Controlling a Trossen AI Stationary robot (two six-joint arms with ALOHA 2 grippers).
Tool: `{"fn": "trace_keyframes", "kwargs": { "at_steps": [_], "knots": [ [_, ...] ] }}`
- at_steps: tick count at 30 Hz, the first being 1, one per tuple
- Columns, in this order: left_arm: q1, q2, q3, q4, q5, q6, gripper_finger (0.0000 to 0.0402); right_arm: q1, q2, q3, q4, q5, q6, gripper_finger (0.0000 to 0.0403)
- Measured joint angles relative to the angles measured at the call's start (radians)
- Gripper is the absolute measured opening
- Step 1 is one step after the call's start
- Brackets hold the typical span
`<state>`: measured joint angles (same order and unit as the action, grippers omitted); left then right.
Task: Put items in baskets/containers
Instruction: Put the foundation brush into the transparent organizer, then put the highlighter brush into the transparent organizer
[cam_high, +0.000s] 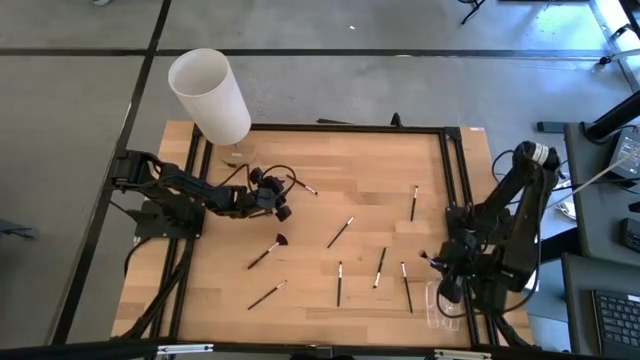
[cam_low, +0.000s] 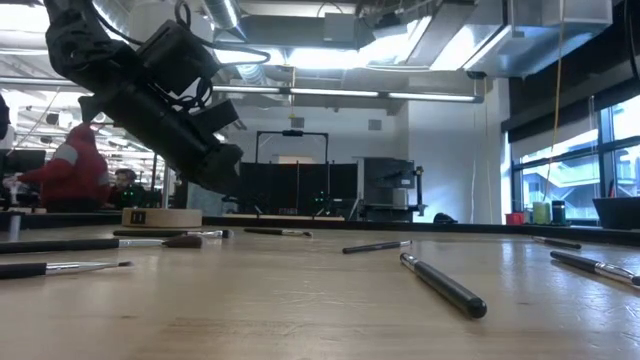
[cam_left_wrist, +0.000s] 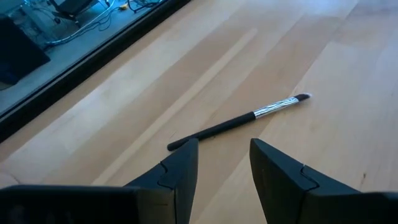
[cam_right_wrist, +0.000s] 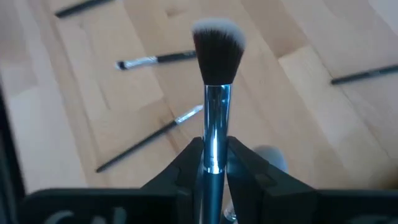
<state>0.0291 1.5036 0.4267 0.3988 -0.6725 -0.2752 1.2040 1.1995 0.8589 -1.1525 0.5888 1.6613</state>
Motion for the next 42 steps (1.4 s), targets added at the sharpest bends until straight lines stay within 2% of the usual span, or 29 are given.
{"fn": "trace_keyframes", "kwargs": {
  "at_steps": [4, 12, 15, 20, 26, 29, 32, 34, 37, 39, 42],
  "knots": [
    [0.013, 0.000, 0.000, 0.000, -0.026, 0.000, 0.0141, 0.000, 0.025, 0.000, -0.011, -0.028, 0.056, 0.0075],
    [0.038, 0.000, 0.000, 0.001, -0.044, -0.011, 0.0141, -0.001, 0.027, 0.001, -0.021, -0.152, 0.151, 0.0111],
    [0.039, 0.000, 0.000, 0.001, -0.045, -0.011, 0.0141, -0.001, 0.028, 0.029, -0.054, -0.163, 0.163, 0.0119],
    [0.039, 0.000, 0.000, 0.025, -0.044, -0.009, 0.0141, -0.025, 0.028, 0.139, -0.161, -0.045, 0.153, 0.0121],
    [0.039, 0.000, 0.001, 0.042, -0.031, -0.003, 0.0141, -0.127, 0.027, 0.238, -0.192, 0.188, 0.005, 0.0122],
    [0.040, -0.005, 0.001, 0.041, 0.034, 0.000, 0.0141, -0.213, 0.027, 0.232, -0.183, 0.255, -0.060, 0.0122],
    [0.051, -0.039, 0.001, 0.022, 0.161, 0.048, 0.0141, -0.316, 0.027, 0.203, -0.185, 0.225, -0.094, 0.0122],
    [0.063, -0.080, 0.015, -0.054, 0.265, 0.067, 0.0141, -0.383, 0.027, 0.187, -0.183, 0.193, -0.107, 0.0122],
    [0.075, -0.156, 0.074, -0.273, 0.403, 0.068, 0.0141, -0.482, 0.027, 0.172, -0.124, 0.136, -0.203, 0.0122],
    [0.074, -0.196, 0.128, -0.438, 0.436, 0.051, 0.0141, -0.551, 0.027, 0.170, -0.060, 0.101, -0.310, 0.0122],
    [0.062, -0.226, 0.204, -0.642, 0.403, 0.018, 0.0141, -0.661, 0.026, 0.169, 0.068, 0.069, -0.496, 0.0122]
  ]
}}
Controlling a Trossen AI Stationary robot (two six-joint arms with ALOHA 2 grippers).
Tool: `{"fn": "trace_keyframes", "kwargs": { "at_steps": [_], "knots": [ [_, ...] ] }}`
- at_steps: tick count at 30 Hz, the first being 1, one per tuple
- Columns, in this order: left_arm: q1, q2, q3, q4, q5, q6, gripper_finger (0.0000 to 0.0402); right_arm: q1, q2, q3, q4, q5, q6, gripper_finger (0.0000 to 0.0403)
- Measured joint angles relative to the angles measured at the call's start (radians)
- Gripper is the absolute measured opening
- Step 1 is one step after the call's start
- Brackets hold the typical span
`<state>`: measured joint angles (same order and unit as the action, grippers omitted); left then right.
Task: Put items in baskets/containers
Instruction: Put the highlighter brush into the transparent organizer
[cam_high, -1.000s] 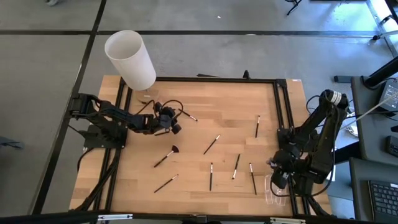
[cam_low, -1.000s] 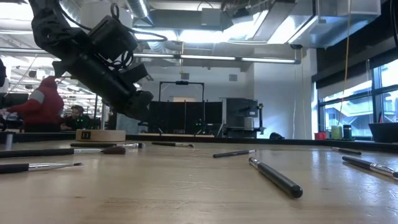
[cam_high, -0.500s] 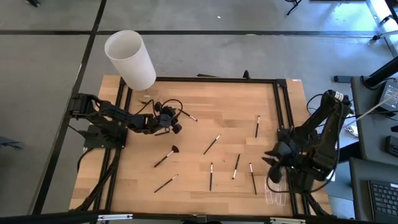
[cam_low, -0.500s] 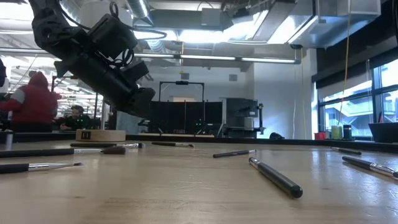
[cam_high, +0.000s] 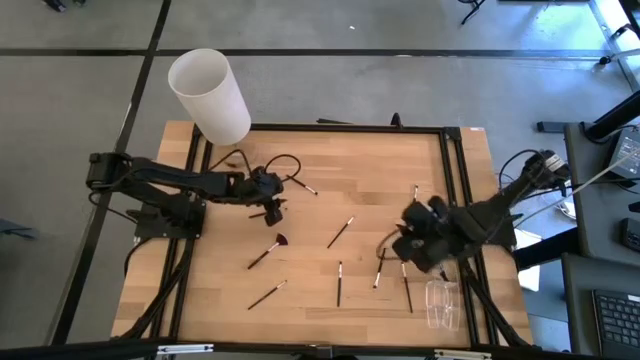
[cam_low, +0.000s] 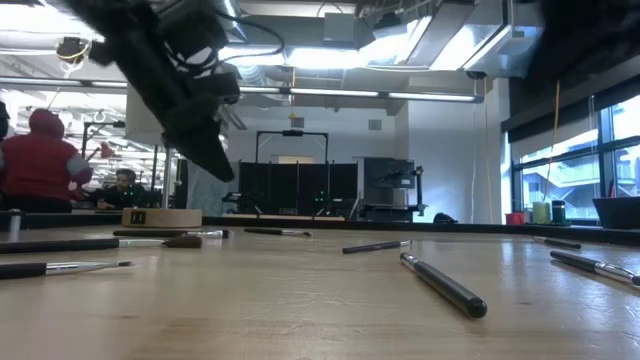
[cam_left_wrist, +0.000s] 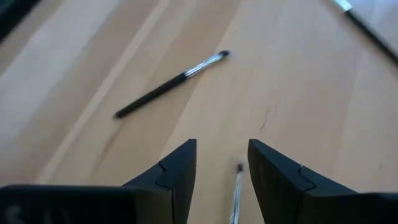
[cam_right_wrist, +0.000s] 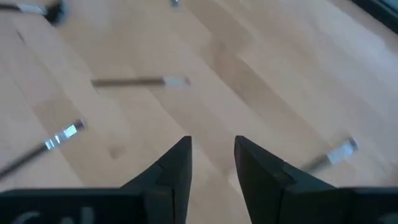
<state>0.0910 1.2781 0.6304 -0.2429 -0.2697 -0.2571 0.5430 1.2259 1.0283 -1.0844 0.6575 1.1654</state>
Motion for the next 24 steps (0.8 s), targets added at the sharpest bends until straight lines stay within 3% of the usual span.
{"fn": "trace_keyframes", "kwargs": {
  "at_steps": [4, 9, 14, 24],
  "knots": [
    [-0.024, 0.002, 0.054, -0.131, -0.044, -0.034, 0.0141, -0.139, 0.001, 0.000, 0.228, -0.044, -0.272, 0.0122],
    [-0.053, 0.017, 0.056, -0.108, -0.046, -0.067, 0.0141, -0.277, 0.044, 0.000, 0.569, -0.158, -0.590, 0.0122],
    [-0.068, 0.018, 0.055, -0.113, -0.050, -0.071, 0.0141, -0.353, 0.115, 0.000, 0.857, -0.277, -0.799, 0.0122],
    [-0.110, 0.017, 0.055, -0.114, -0.013, -0.087, 0.0141, -0.549, 0.174, -0.002, 0.890, -0.329, -0.916, 0.0122]
  ]
}}
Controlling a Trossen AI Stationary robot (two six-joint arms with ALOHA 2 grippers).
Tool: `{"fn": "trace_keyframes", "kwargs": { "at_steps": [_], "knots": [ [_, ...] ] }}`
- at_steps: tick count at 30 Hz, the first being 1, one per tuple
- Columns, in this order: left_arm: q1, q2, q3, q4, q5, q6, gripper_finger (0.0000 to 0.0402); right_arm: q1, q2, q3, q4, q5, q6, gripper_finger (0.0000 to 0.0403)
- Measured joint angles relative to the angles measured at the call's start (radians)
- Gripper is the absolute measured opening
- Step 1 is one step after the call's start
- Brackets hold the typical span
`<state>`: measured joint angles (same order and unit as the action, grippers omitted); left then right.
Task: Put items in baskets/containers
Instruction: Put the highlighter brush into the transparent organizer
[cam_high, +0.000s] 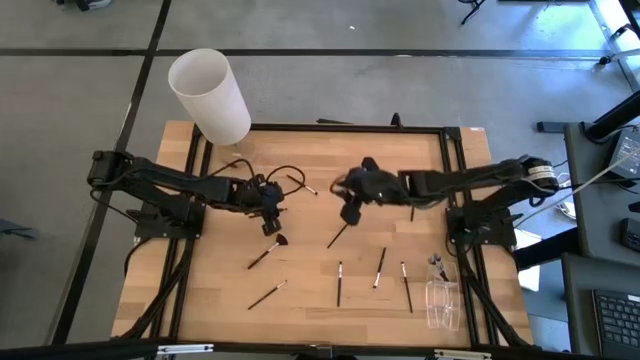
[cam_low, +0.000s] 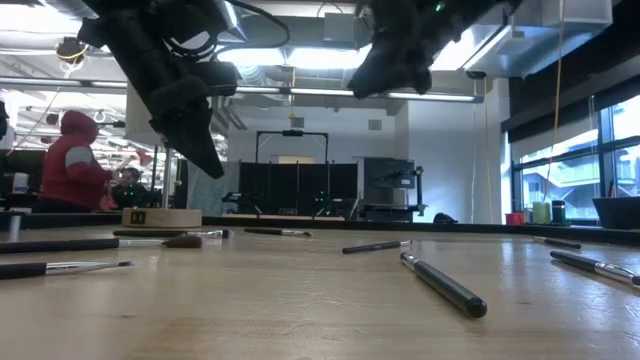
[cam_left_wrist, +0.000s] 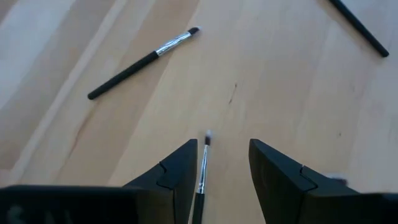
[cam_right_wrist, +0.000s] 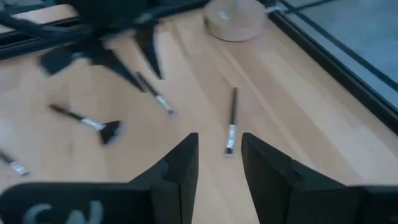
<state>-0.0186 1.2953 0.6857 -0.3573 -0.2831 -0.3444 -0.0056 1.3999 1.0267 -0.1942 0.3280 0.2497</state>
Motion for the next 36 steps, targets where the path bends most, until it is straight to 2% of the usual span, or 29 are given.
{"fn": "trace_keyframes", "kwargs": {
  "at_steps": [5, 10, 15, 19, 24, 27, 29, 31, 36],
  "knots": [
    [0.019, 0.001, 0.000, 0.000, 0.012, -0.010, 0.0141, -0.085, 0.020, 0.000, 0.001, -0.110, 0.016, 0.0122],
    [0.036, 0.039, 0.008, -0.009, 0.043, 0.023, 0.0141, -0.092, 0.039, -0.040, 0.001, -0.161, 0.007, 0.0122],
    [0.083, 0.119, 0.098, -0.101, 0.097, 0.073, 0.0141, -0.092, 0.040, -0.089, -0.021, -0.165, -0.075, 0.0122],
    [0.099, 0.197, 0.190, -0.133, 0.118, 0.211, 0.0141, -0.100, 0.040, -0.093, -0.053, -0.164, -0.108, 0.0122],
    [0.151, 0.277, 0.285, -0.148, 0.074, 0.515, 0.0141, -0.102, 0.040, -0.093, -0.079, -0.164, -0.149, 0.0122],
    [0.159, 0.315, 0.313, -0.173, 0.147, 0.607, 0.0141, -0.102, 0.039, -0.093, -0.129, -0.164, -0.153, 0.0122],
    [0.146, 0.330, 0.324, -0.231, 0.220, 0.604, 0.0141, -0.102, 0.039, -0.093, -0.174, -0.164, -0.152, 0.0122],
    [0.124, 0.333, 0.331, -0.312, 0.253, 0.526, 0.0141, -0.102, 0.039, -0.093, -0.220, -0.164, -0.140, 0.0122],
    [0.066, 0.327, 0.379, -0.583, 0.204, 0.253, 0.0141, -0.102, 0.039, -0.093, -0.241, -0.132, -0.115, 0.0122]
  ]
}}
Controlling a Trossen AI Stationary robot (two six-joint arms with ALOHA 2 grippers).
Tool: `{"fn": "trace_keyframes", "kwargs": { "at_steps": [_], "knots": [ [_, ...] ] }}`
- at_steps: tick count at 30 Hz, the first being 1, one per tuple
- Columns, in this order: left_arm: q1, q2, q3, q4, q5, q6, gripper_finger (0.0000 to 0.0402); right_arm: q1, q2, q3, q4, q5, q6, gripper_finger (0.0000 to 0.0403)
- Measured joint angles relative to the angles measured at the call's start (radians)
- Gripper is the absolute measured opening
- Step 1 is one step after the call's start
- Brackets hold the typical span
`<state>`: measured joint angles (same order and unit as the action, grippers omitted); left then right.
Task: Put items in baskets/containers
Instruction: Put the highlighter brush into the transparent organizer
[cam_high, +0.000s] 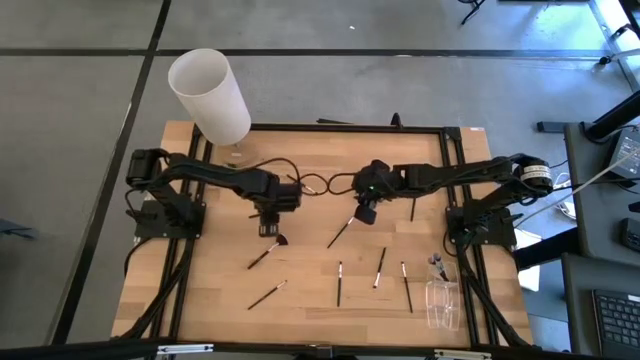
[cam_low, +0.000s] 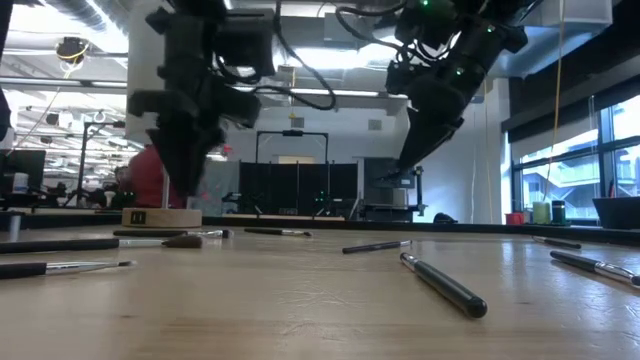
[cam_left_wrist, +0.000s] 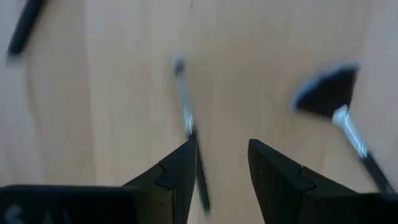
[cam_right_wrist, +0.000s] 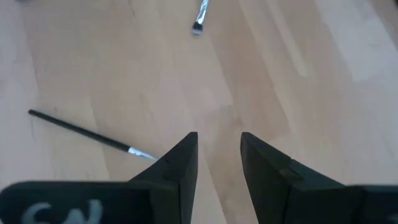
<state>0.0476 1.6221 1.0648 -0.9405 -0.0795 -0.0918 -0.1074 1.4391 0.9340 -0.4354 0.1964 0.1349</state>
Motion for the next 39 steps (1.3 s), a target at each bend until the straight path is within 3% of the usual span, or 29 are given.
{"fn": "trace_keyframes", "kwargs": {
  "at_steps": [4, 10, 17, 21, 25, 32, 39],
  "knots": [
    [-0.022, -0.007, 0.010, -0.046, -0.087, -0.114, 0.0141, 0.000, 0.000, 0.000, 0.023, 0.010, 0.009, 0.0122],
    [-0.052, -0.009, -0.001, -0.009, 0.017, -0.381, 0.0141, 0.038, 0.000, 0.000, -0.004, -0.030, 0.035, 0.0122],
    [-0.167, -0.008, -0.012, 0.004, 0.047, -0.649, 0.0141, 0.065, -0.011, 0.000, -0.002, -0.032, -0.010, 0.0122],
    [-0.217, -0.003, -0.012, 0.037, 0.007, -0.756, 0.0141, 0.064, -0.018, 0.000, -0.002, -0.032, -0.007, 0.0122],
    [-0.297, 0.026, -0.012, 0.089, -0.104, -0.874, 0.0141, 0.064, -0.019, 0.000, -0.003, -0.032, 0.020, 0.0122],
    [-0.421, 0.090, -0.013, 0.101, -0.074, -1.005, 0.0141, 0.064, -0.019, 0.000, -0.003, -0.032, 0.023, 0.0122],
    [-0.472, 0.161, -0.014, 0.107, -0.068, -1.065, 0.0141, 0.064, -0.019, 0.000, -0.003, -0.032, 0.017, 0.0122]
  ]
}}
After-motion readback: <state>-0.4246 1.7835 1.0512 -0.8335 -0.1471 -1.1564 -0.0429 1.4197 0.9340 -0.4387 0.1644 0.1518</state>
